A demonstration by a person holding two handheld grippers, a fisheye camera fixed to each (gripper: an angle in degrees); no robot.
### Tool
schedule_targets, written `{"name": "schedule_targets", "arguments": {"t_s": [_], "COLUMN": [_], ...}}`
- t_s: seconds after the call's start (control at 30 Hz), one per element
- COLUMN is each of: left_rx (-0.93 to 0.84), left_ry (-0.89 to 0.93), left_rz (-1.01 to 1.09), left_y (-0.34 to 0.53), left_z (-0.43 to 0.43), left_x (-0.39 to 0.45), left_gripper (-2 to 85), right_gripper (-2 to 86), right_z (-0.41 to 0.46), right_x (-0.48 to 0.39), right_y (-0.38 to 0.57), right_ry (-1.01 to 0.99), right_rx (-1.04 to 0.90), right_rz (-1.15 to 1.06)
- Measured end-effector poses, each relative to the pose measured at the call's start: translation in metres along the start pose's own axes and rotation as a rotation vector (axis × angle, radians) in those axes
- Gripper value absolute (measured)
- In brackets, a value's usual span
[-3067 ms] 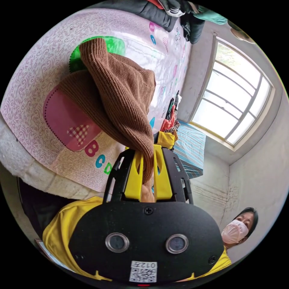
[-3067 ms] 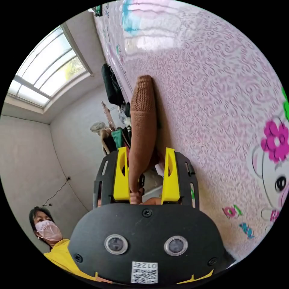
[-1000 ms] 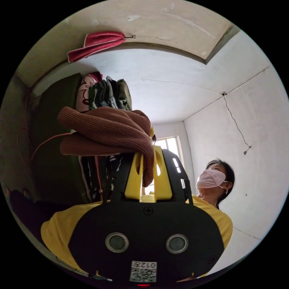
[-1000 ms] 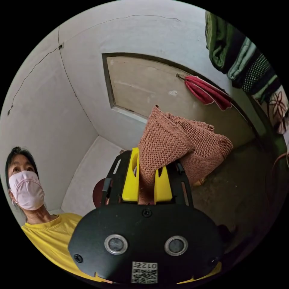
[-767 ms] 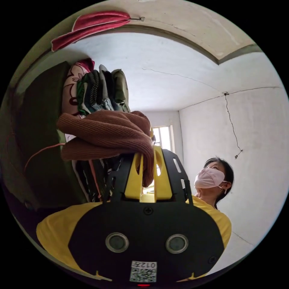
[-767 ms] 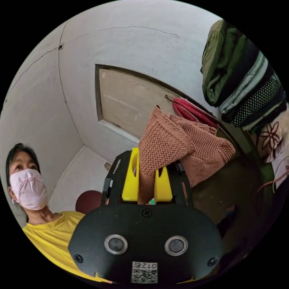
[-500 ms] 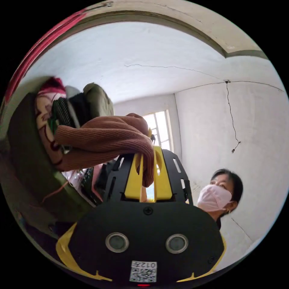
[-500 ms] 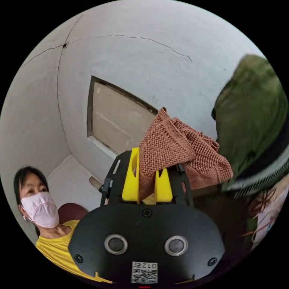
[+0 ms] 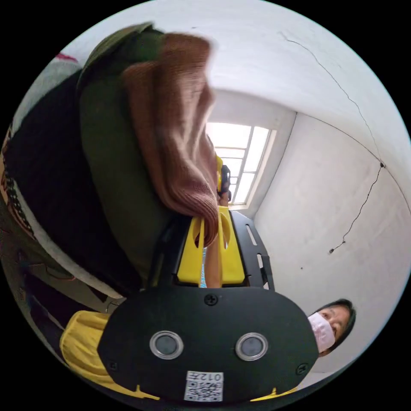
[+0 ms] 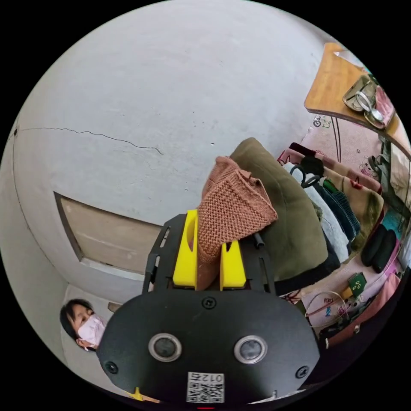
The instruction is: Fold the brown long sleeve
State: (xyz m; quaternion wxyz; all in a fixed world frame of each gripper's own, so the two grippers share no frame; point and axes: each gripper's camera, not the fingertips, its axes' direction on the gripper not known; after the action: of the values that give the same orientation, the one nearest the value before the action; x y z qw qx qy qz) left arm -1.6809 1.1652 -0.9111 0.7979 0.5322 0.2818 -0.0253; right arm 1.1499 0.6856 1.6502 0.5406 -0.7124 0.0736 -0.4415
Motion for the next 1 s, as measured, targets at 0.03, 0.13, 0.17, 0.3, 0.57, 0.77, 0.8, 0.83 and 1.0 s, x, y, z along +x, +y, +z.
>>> {"name": "schedule_targets", "arguments": {"t_s": [0.03,0.13,0.17,0.3,0.57,0.77,0.8,0.83,1.0], "left_rx": [0.008,0.016,0.027,-0.027,-0.341,-0.176,-0.179,-0.191,-0.274], "left_ry": [0.021,0.022,0.002,0.026,0.123,-0.196,-0.239,-0.25,-0.413], "left_rz": [0.0,0.016,0.036,0.043,0.045,0.297,0.347,0.366,0.529], "left_y": [0.0,-0.003,-0.003,-0.015,-0.015,-0.052,-0.059,-0.062,-0.078], "left_z": [0.0,-0.01,-0.014,-0.02,-0.049,-0.137,-0.135,-0.132,-0.087], "left_x": [-0.002,0.005,0.013,0.027,-0.004,0.017,0.024,0.027,0.035], "left_gripper": [7.7,7.6,7.6,7.6,6.3,8.2,8.7,8.7,8.7], "right_gripper": [4.6,4.6,4.6,4.5,4.5,5.1,5.3,5.4,6.7], "right_z": [0.002,0.019,0.026,0.039,0.073,0.092,0.095,0.096,0.09], "right_x": [0.009,0.036,0.041,0.047,0.12,0.164,0.171,0.174,0.163], "right_y": [0.002,0.01,0.013,0.027,0.088,0.141,0.152,0.158,0.216], "right_ry": [-0.028,-0.061,-0.062,-0.023,0.122,0.116,0.121,0.129,0.376], "right_rx": [0.003,-0.011,-0.014,0.02,0.144,0.241,0.265,0.275,0.444], "right_rz": [0.005,0.006,0.008,-0.023,0.135,0.157,0.162,0.159,0.049]}}
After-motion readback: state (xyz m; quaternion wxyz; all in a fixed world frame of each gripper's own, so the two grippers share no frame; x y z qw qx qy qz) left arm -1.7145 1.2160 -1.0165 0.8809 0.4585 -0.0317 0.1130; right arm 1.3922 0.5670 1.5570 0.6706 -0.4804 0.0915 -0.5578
